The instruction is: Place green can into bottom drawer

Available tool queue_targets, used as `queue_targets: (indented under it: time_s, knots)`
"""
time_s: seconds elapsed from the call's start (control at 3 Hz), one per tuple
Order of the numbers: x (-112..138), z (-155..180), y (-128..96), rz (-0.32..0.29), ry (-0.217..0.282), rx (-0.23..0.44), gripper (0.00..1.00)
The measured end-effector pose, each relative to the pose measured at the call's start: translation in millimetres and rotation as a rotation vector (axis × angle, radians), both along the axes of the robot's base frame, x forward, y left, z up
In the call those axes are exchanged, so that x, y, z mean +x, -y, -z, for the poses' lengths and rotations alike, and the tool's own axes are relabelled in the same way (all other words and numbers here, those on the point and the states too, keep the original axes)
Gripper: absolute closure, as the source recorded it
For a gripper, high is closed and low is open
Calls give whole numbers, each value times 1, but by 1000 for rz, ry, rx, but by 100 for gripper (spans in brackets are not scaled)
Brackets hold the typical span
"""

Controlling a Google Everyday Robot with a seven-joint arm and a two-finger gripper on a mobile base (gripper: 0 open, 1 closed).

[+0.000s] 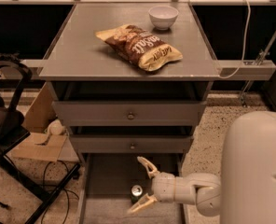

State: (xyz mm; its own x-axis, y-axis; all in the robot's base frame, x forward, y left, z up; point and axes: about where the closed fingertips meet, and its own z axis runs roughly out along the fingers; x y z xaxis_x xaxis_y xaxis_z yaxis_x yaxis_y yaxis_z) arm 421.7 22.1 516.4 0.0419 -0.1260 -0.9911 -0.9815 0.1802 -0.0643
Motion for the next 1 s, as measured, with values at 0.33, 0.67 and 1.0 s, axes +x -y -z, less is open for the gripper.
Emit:
queue_targets:
  time_s: [0.33,0.67,1.0]
  knots:
    - [-3,-47,6,-9,73,-2,0]
    - [-2,-49,6,-10,78,-2,0]
    - [-4,-69,16,77,110,-53,0]
